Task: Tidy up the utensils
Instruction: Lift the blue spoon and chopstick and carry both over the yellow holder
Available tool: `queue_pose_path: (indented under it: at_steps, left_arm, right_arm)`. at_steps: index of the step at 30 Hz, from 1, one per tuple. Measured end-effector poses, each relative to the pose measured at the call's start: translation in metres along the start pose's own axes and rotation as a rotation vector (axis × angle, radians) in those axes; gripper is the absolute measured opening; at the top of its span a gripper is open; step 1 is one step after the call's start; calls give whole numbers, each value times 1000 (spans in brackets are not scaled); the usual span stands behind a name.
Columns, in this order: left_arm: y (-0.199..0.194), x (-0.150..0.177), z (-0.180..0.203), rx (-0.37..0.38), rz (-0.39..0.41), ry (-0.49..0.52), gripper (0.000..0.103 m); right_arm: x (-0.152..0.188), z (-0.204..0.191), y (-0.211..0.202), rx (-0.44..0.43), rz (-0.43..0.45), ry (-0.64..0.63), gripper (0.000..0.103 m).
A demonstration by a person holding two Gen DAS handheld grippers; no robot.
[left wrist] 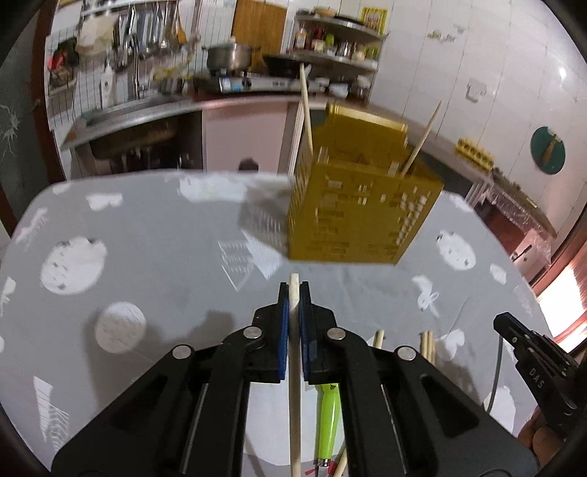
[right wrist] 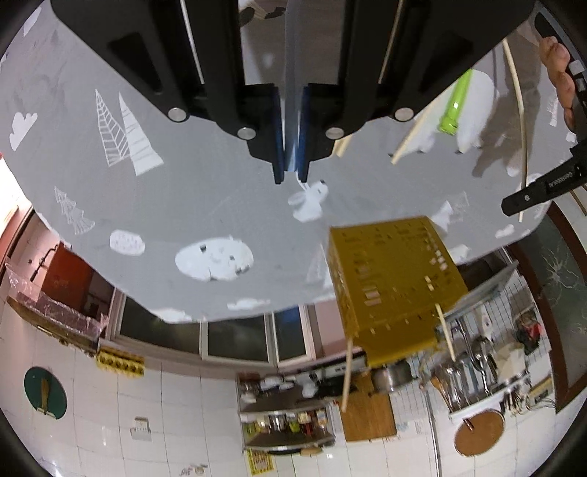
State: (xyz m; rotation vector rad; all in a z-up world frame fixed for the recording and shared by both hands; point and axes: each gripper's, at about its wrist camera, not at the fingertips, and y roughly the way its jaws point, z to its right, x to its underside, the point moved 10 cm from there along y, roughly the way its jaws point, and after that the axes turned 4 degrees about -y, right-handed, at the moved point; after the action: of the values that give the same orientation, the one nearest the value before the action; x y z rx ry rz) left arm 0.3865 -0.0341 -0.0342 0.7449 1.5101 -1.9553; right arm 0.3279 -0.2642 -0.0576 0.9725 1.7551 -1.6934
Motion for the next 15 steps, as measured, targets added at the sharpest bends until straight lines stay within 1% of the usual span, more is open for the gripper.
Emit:
queue_pose_path:
  at_steps: [2, 4, 5, 6, 8, 10, 11, 14, 15]
  left_arm:
    - [-18, -10, 1, 19, 56, 17, 4]
    - [-25, -14, 3, 32, 79, 21, 4]
    - [-34, -19, 4, 44, 108, 24, 4]
    - [-35, -19, 4, 45, 116, 25, 4]
    - [-43, -25, 4, 41, 158, 44, 4]
    - [-36, -24, 2, 37, 134, 61, 4]
    - [-30, -23, 0, 26, 111, 58, 4]
    - [-16, -17, -8, 11, 76, 38, 4]
    - [-1, -12, -10, 12, 30, 34, 5]
  right_arm:
    - [-6, -2, -6, -8, 32, 1, 8]
    - [-10, -4, -11, -16, 60, 2, 8]
    - [-13, -5, -14, -21, 76, 1, 8]
    - [-16, -6, -17, -22, 95, -2, 8]
    - [-21, -7, -23, -19, 127, -8, 8]
    - [-24, -9, -23, -17, 131, -19, 8]
    - [-25, -9, -22, -20, 128, -21, 8]
    - [-24, -9, -17, -18, 112, -25, 8]
    - [-22, -8, -15, -20, 104, -25, 8]
